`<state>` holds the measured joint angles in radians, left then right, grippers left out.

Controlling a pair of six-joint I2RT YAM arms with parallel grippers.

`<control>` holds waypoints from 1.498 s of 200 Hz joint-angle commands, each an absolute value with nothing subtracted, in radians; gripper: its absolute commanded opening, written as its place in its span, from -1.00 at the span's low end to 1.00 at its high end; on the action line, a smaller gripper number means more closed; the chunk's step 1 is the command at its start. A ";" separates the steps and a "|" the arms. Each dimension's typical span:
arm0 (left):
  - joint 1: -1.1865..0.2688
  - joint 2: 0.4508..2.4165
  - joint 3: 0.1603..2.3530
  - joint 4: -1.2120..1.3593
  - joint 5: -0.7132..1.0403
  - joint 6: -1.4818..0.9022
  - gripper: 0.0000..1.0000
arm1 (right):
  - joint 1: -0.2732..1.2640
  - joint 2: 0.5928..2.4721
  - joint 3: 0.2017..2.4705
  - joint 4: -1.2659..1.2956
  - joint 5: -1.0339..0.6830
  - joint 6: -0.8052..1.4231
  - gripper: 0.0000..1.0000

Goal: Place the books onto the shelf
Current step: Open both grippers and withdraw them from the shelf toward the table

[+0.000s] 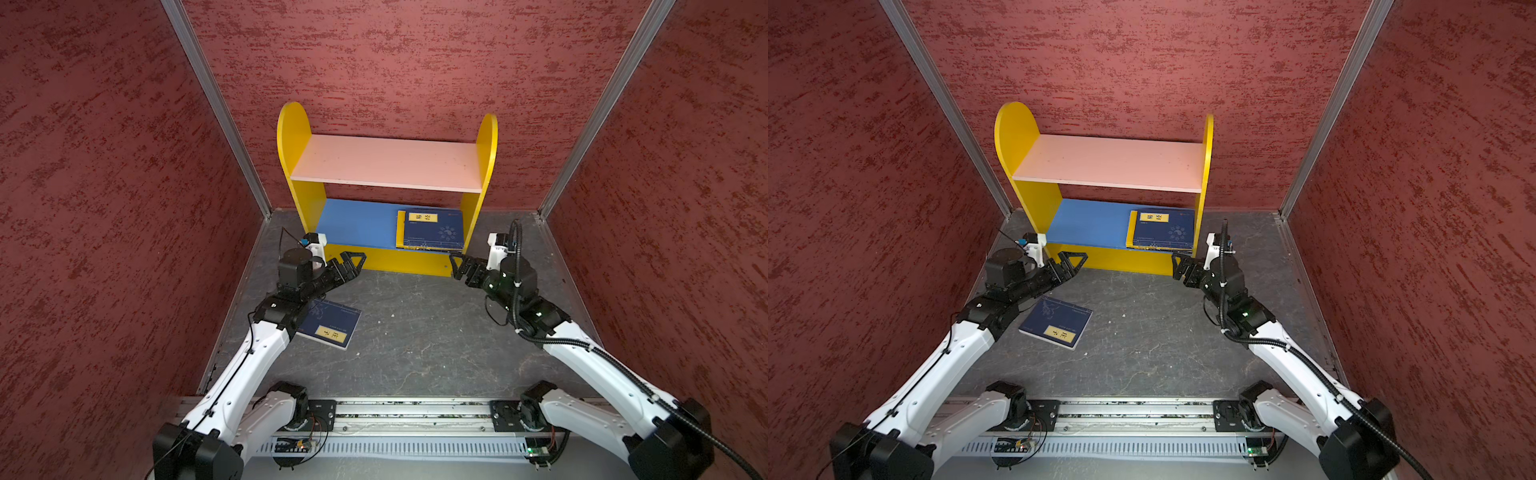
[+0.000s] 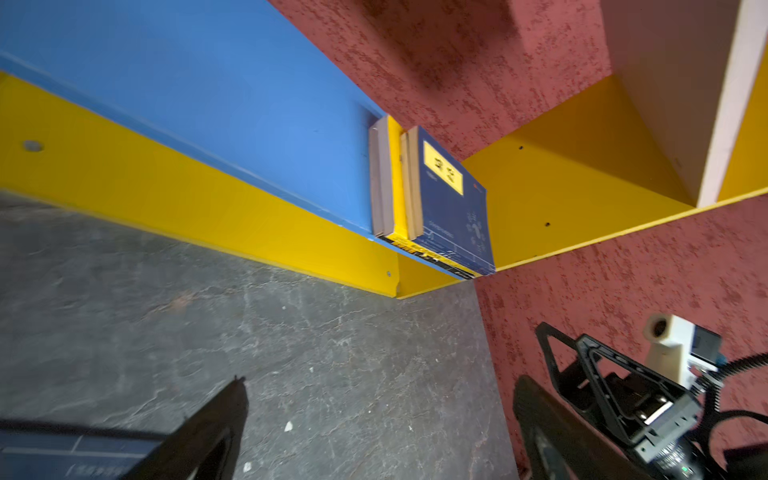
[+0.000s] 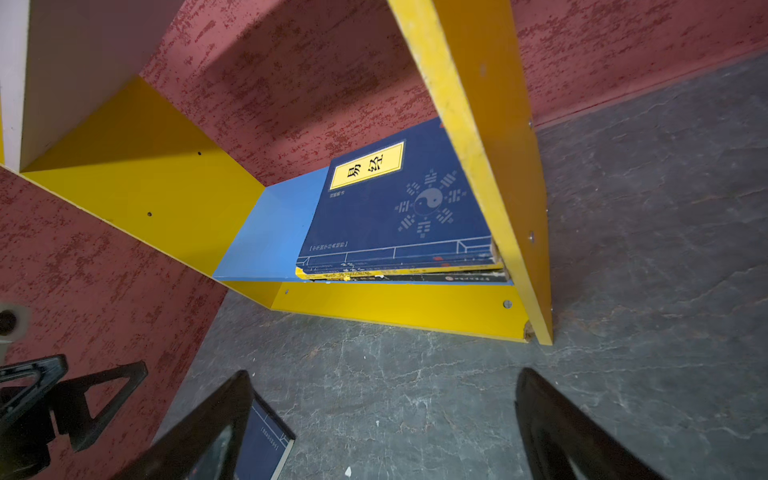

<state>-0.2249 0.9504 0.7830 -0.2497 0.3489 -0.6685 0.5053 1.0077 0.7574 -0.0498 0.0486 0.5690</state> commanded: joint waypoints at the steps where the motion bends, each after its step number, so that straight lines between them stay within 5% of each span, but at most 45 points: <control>1: -0.197 0.894 0.765 -0.414 0.230 -0.659 0.99 | 0.524 0.976 0.745 -0.064 0.065 0.583 0.98; 54: -0.045 0.817 0.658 -0.589 0.187 -0.663 0.99 | 0.537 0.906 0.658 -0.099 0.085 0.628 0.98; 133: 0.182 0.972 0.532 -0.392 0.183 -0.691 0.99 | 0.558 0.966 0.597 -0.029 0.069 0.679 0.98; 299: 0.145 1.498 0.675 -0.128 0.123 -0.670 0.99 | 0.562 1.057 0.645 -0.037 0.146 0.681 0.98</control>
<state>0.1799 1.4590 0.6571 -0.1562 0.1242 -0.6804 0.5556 1.0481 0.6083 -0.0559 0.1184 0.6846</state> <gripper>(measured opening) 0.994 0.990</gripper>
